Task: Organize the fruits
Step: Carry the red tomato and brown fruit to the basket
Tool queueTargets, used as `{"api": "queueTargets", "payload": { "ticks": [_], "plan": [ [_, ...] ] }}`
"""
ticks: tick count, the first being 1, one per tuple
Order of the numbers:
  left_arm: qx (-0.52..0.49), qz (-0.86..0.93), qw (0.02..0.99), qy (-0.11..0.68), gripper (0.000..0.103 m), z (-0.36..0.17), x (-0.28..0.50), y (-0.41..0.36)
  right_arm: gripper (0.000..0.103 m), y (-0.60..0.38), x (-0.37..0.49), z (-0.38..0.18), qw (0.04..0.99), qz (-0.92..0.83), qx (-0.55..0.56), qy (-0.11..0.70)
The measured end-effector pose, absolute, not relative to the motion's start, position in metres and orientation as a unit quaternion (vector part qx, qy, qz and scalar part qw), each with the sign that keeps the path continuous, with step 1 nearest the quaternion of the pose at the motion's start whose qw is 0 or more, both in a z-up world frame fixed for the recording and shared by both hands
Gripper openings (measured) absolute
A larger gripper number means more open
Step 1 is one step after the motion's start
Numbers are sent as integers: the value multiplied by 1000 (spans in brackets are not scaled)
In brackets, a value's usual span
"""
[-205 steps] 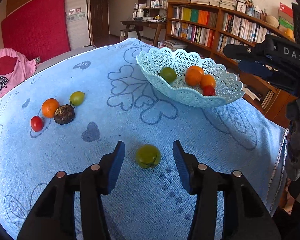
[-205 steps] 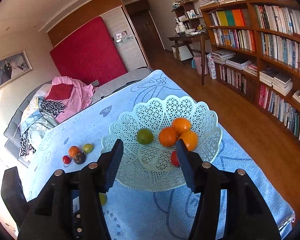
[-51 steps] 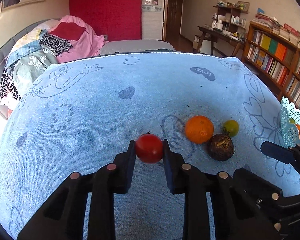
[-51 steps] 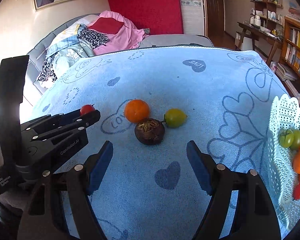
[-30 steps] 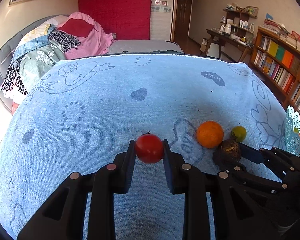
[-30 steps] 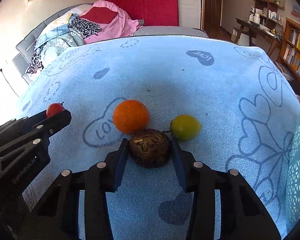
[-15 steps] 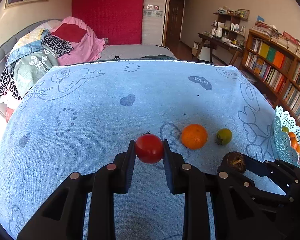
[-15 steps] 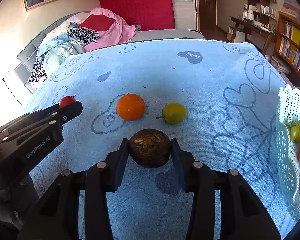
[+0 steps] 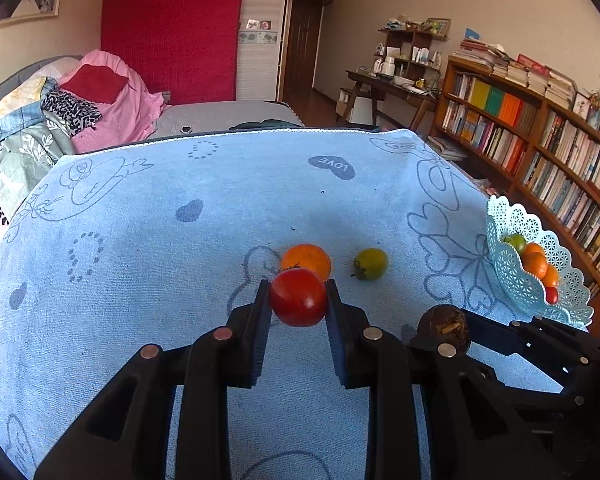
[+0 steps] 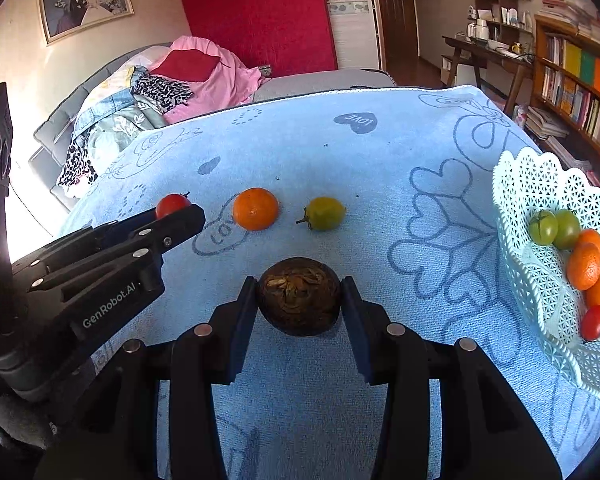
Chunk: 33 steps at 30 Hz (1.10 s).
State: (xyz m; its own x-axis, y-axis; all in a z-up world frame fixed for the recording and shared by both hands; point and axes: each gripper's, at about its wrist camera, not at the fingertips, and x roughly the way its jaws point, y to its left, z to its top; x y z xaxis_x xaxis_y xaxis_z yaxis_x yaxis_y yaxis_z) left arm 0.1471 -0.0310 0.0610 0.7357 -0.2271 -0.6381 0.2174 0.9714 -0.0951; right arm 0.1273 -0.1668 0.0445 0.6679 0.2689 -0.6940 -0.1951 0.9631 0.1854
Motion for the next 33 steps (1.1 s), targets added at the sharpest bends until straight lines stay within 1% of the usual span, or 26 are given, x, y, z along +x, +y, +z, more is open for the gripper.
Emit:
{"api": "queueTargets", "payload": {
  "ticks": [4,13,19,28,33],
  "plan": [
    [0,-131,932,339,26,62,143,-38,44,-179,118,50,916,118,57,379],
    [-26,-177,920,349,26,62,140,-43,44,-202,95,62,927,95,68,356],
    [-26,-189,917,351,26,61,137,-48,44,-222,85,67,931,78,83,347],
    [-14,-196,916,350,27,59,132,-57,44,-262,72,72,933,54,127,333],
    [-1,-197,915,351,26,58,128,-66,44,-268,61,77,937,51,126,322]
  ]
}}
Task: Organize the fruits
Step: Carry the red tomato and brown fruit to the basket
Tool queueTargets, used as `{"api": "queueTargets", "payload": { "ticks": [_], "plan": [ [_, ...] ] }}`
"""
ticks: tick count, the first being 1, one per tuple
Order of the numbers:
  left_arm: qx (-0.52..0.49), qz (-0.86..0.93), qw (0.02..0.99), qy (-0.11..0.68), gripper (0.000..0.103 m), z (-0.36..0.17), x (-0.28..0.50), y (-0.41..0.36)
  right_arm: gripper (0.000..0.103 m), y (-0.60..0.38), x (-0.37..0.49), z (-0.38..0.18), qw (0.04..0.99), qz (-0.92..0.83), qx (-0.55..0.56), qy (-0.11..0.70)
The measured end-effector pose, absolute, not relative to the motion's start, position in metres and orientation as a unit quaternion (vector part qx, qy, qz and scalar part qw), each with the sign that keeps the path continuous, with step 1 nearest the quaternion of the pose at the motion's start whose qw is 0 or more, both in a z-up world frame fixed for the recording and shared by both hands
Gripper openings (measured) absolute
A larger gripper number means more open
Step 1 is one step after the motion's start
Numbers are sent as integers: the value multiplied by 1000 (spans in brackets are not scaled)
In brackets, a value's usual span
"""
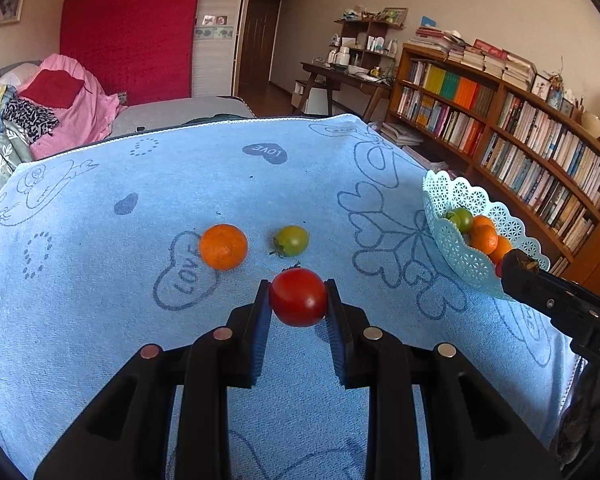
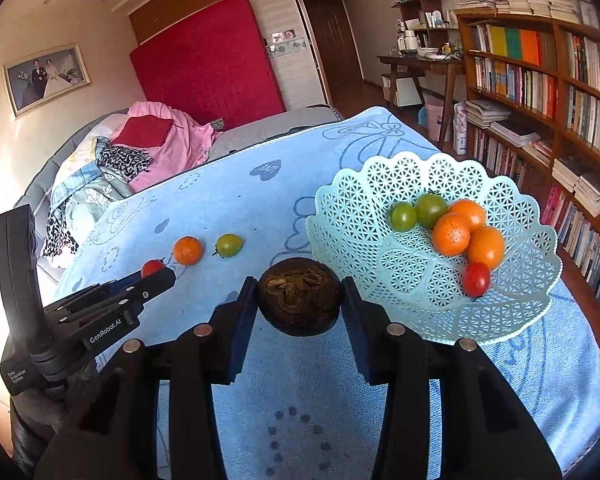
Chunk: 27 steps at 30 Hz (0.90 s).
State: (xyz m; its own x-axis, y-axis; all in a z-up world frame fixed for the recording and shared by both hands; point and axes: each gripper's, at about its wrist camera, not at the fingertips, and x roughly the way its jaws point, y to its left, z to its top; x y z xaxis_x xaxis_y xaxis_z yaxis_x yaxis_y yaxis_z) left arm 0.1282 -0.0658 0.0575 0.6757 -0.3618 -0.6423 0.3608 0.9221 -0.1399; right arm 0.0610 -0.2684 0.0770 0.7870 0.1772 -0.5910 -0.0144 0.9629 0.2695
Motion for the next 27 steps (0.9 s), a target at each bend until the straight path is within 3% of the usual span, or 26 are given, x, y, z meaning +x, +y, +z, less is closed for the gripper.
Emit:
{"api": "queueTargets", "payload": {
  "ticks": [27],
  "plan": [
    [32,-246,911,329,27,85,106,-146,44,-346,44,70,941,-14,145,306]
  ]
}}
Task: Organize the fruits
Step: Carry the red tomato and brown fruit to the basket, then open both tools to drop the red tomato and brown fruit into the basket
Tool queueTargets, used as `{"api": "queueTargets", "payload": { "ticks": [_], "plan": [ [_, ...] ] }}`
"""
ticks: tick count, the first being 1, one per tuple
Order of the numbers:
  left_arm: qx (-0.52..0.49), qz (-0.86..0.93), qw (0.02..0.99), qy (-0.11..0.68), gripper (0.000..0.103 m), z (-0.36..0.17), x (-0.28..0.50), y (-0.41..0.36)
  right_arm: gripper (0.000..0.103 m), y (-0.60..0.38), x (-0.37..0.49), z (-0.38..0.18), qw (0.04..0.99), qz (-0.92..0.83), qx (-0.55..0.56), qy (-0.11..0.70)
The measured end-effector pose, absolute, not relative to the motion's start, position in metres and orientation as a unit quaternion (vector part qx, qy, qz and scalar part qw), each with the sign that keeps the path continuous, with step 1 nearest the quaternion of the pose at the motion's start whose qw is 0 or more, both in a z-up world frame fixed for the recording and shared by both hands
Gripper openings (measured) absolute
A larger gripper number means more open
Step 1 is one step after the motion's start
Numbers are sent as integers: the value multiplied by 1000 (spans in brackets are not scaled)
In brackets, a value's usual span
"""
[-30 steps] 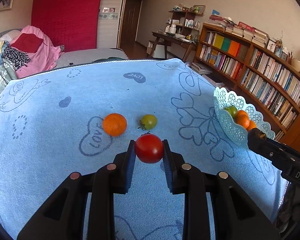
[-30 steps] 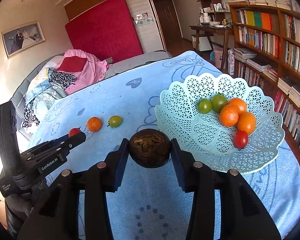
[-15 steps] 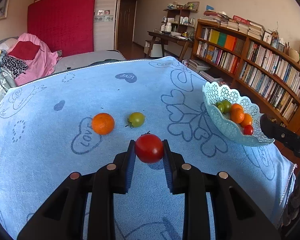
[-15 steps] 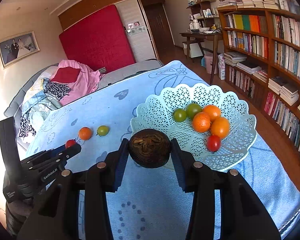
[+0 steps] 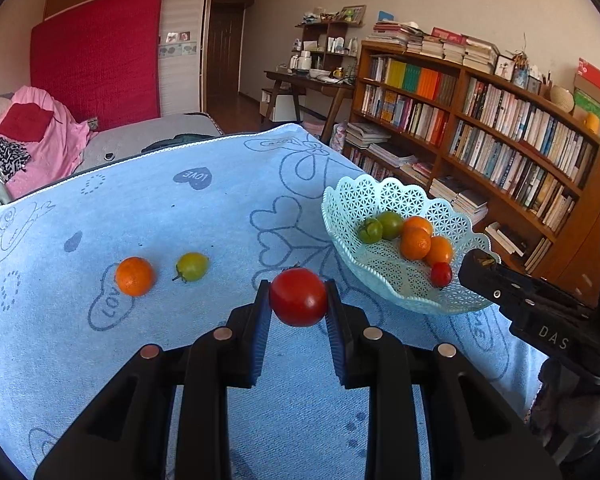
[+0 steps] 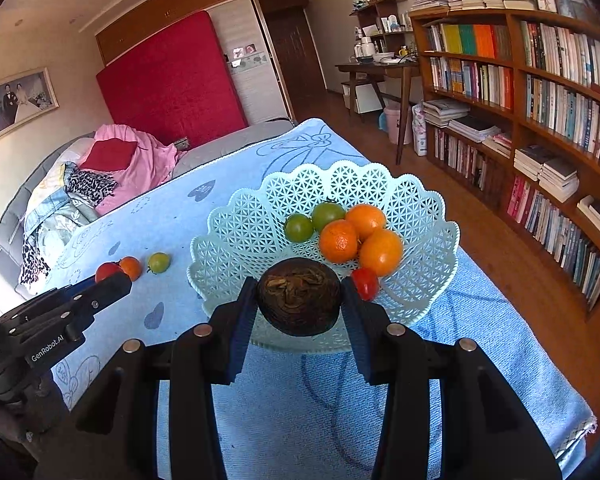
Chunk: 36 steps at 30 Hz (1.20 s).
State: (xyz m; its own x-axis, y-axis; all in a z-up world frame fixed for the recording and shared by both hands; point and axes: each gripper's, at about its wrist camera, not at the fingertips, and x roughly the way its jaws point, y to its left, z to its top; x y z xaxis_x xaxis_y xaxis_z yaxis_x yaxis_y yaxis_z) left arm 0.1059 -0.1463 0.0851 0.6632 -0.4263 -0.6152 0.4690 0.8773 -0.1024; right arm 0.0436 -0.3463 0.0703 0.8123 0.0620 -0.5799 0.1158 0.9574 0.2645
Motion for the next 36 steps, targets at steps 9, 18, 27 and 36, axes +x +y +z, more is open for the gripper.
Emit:
{"api": "queueTargets", "payload": {
  "ticks": [9,18,27,36],
  "plan": [
    [33,-268,909,316,27,95,112,-185,44,-358,40,76,945,-22,155,288],
    [39,-286,906,310,27,93,114,-208,44,-366,37,78,945,-29,162,281],
    [26,-273,909,313,74,87,117,-201,44,-363,39,75,944,-31,163,286],
    [10,-228,923,310,75,88,124,-185,72,-371,36,76,944,-42,183,272]
  ]
}}
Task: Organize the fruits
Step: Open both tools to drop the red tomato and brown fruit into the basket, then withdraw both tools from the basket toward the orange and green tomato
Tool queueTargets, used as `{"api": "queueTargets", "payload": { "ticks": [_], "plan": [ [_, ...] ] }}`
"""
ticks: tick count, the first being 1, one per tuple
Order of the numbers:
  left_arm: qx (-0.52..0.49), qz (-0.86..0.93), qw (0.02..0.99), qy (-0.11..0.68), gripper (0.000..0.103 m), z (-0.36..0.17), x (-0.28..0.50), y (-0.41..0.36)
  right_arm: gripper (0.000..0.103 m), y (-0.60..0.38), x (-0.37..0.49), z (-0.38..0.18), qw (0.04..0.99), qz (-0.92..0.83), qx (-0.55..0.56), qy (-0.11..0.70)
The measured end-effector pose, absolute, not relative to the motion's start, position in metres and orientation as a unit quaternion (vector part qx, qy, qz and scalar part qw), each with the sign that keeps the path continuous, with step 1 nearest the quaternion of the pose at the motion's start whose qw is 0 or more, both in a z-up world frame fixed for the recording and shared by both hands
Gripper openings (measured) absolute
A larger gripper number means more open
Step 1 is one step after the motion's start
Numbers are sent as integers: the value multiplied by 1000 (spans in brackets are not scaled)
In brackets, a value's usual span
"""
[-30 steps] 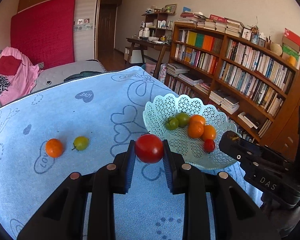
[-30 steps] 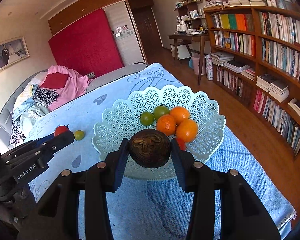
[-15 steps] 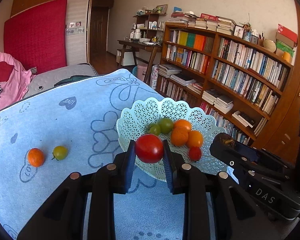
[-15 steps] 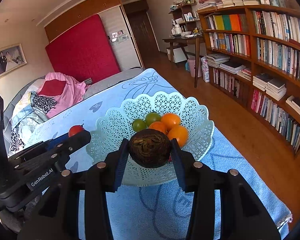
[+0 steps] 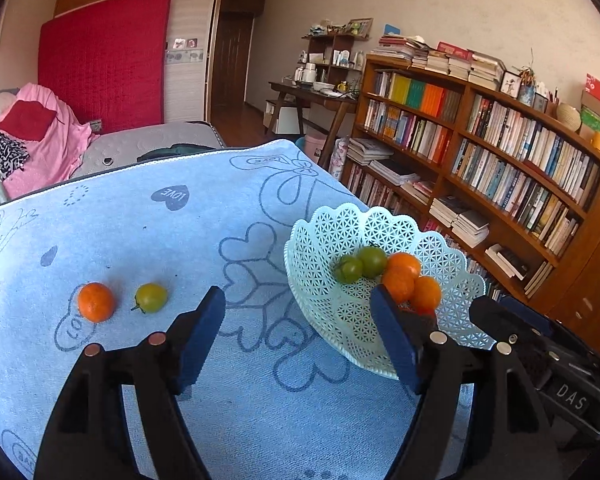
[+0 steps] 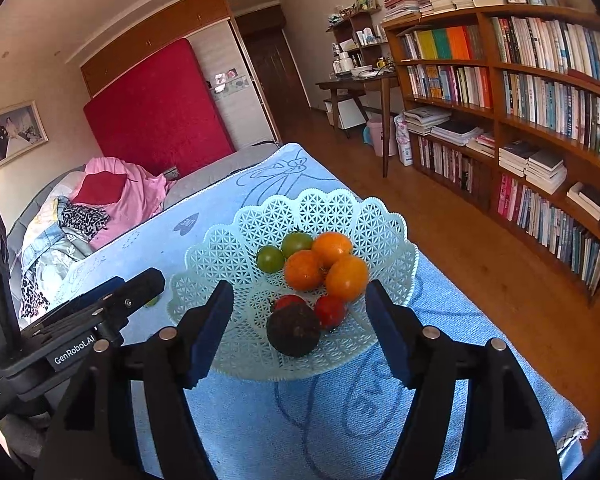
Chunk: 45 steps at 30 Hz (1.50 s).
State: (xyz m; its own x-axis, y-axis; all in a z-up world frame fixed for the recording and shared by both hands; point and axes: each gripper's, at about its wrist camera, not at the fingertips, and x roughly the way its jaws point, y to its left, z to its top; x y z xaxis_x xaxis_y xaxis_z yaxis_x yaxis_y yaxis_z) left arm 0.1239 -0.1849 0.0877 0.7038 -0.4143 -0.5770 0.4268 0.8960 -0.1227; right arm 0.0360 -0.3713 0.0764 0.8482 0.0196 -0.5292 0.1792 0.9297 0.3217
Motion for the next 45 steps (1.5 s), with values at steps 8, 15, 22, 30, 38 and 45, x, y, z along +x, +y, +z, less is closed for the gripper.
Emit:
{"api": "queueTargets", "payload": {
  "ticks": [8,15,22,30,38,45],
  "plan": [
    [27,-185,936,298,87,84,125,-179,80,-371,35,76,943,-41,190,271],
    [20,-158,942,296,87,85,129,-168,85,-369,35,74,940,-34,201,273],
    [30,-139,946,290,88,84,129,-168,85,-364,33,75,941,-28,199,271],
    [34,-127,948,290,88,82,131,-167,85,-359,33,75,941,-25,197,274],
    [36,-122,948,292,88,78,133,-165,85,-354,34,72,941,-21,193,278],
    [34,-117,949,291,88,79,133,-162,85,-352,33,74,942,-18,191,275]
  ]
}}
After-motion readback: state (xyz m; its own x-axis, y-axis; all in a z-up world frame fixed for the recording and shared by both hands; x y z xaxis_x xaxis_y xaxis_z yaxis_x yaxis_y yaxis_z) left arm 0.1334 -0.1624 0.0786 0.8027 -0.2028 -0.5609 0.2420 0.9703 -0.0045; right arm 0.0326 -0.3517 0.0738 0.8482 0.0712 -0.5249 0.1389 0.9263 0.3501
